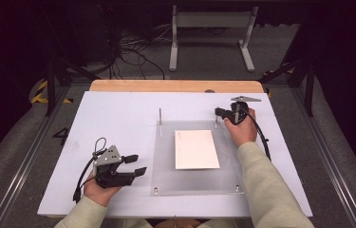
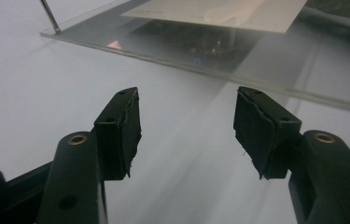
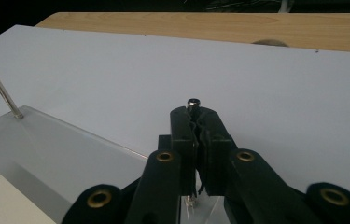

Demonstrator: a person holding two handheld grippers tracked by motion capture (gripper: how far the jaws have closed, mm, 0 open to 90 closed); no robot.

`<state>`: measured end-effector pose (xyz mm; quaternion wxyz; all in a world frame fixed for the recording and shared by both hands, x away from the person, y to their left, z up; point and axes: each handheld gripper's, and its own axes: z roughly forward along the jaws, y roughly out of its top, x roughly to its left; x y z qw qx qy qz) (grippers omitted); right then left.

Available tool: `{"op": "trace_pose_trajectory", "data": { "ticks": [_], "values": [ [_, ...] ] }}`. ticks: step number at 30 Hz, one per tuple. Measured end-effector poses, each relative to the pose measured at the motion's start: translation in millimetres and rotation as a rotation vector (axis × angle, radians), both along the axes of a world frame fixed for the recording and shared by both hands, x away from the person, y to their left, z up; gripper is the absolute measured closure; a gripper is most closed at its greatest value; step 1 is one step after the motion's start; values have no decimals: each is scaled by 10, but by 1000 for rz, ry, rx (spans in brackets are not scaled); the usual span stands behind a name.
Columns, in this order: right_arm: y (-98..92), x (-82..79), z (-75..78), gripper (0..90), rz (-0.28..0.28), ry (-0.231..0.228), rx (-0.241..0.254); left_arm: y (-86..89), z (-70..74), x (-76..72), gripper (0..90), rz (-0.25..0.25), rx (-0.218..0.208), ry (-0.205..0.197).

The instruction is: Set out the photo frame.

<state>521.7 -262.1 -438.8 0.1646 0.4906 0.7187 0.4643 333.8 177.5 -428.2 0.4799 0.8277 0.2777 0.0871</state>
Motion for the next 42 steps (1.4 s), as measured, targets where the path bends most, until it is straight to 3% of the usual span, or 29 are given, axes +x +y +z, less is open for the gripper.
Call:
{"op": "trace_pose_trajectory", "data": {
  "ticks": [3, 6, 7, 8, 12, 17, 21, 24, 26, 31, 32, 34, 42],
  "values": [
    [-8, 18, -11, 858, -2, 3, 15, -39, -4, -9, 364, -4, 37, -23],
    [-15, 36, -22, 858, -6, 9, 31, -96, -15, -33, 290, -21, 77, -86],
    [-15, 36, -22, 858, -6, 9, 31, -96, -15, -33, 274, -21, 77, -86],
    [-18, 48, -30, 858, -10, 13, 42, -121, -24, -45, 262, -29, 97, -121],
    [-21, 67, -38, 858, -16, 21, 58, -155, -22, -48, 246, -34, 97, -137],
    [-28, 86, -52, 857, -23, 28, 75, -222, 37, -50, 209, -34, 56, -187],
    [-25, 91, -53, 857, -30, 36, 83, -340, 125, -43, 183, -41, 19, -255],
    [-24, 89, -52, 856, -31, 37, 83, -454, 159, -14, 165, -80, -43, -291],
    [-26, 87, -53, 856, -29, 38, 84, -503, 165, -10, 165, -106, -62, -307],
    [-30, 86, -58, 855, -30, 38, 90, -627, 196, -2, 256, -137, -82, -331],
    [-32, 88, -61, 855, -30, 38, 94, -633, 204, -1, 334, -140, -85, -339],
    [-35, 88, -63, 855, -31, 38, 96, -638, 215, -7, 460, -148, -102, -316],
    [-28, 69, -57, 854, -38, 39, 93, -644, 248, -13, 495, -144, -80, -325]
  ]
}}
